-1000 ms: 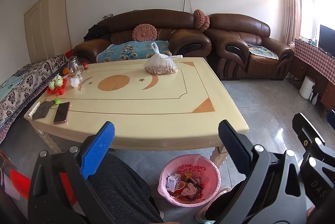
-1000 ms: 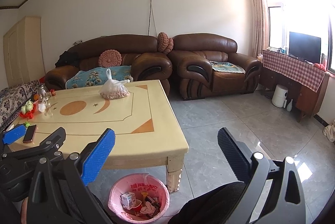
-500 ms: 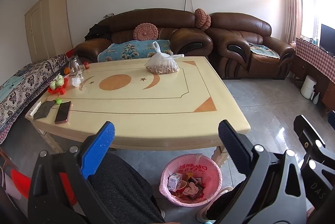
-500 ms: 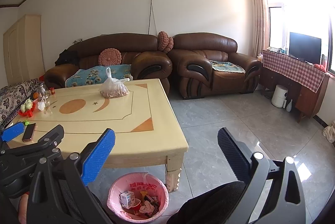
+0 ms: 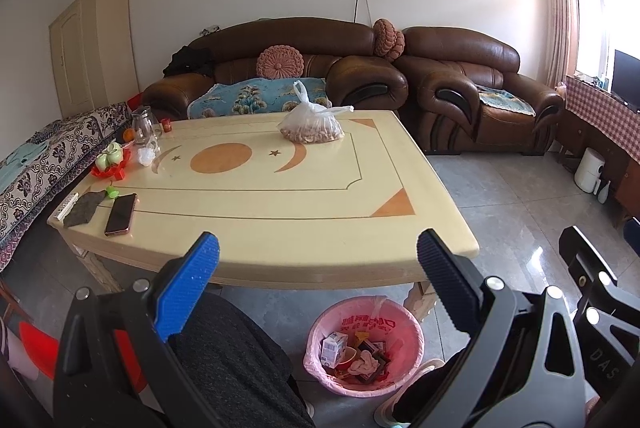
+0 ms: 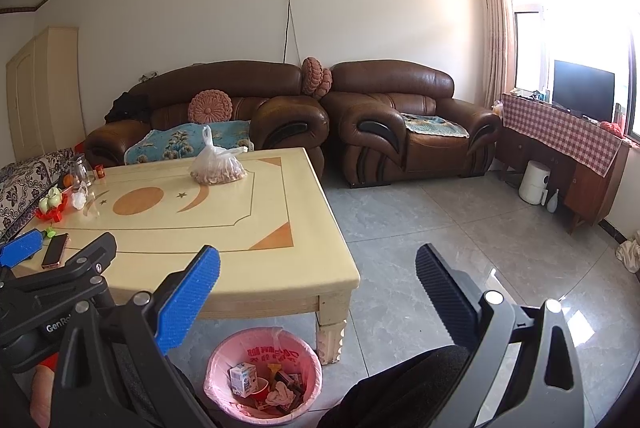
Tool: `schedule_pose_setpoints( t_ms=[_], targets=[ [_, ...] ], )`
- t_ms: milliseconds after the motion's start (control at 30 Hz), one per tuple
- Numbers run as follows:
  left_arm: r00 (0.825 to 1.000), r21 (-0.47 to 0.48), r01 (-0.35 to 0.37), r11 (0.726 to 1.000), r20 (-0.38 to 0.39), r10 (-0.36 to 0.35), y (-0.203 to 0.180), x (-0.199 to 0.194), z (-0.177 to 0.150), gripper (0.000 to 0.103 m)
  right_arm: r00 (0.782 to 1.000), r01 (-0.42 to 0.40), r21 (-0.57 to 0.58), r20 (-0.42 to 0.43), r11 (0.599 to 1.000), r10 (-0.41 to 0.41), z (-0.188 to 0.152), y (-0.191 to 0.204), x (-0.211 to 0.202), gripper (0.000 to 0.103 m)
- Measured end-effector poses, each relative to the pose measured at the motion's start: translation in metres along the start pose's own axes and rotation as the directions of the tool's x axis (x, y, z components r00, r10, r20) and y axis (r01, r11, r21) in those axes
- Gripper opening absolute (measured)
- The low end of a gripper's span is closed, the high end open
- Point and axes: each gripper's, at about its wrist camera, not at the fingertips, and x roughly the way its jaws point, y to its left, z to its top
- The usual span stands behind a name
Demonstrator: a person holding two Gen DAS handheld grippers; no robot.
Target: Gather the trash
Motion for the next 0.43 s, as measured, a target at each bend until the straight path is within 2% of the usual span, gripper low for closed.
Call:
schedule_pose_setpoints(
  t_ms=[433],
  targets=[
    [1.000, 0.011, 0.008, 1.000, -0.026, -0.008, 0.0009, 0.0054, -0.0009, 0.097, 1.000, -0.005, -0.005, 0.000, 1.000, 0.005, -0.0006, 0.0021, -0.0002, 0.096]
  ],
)
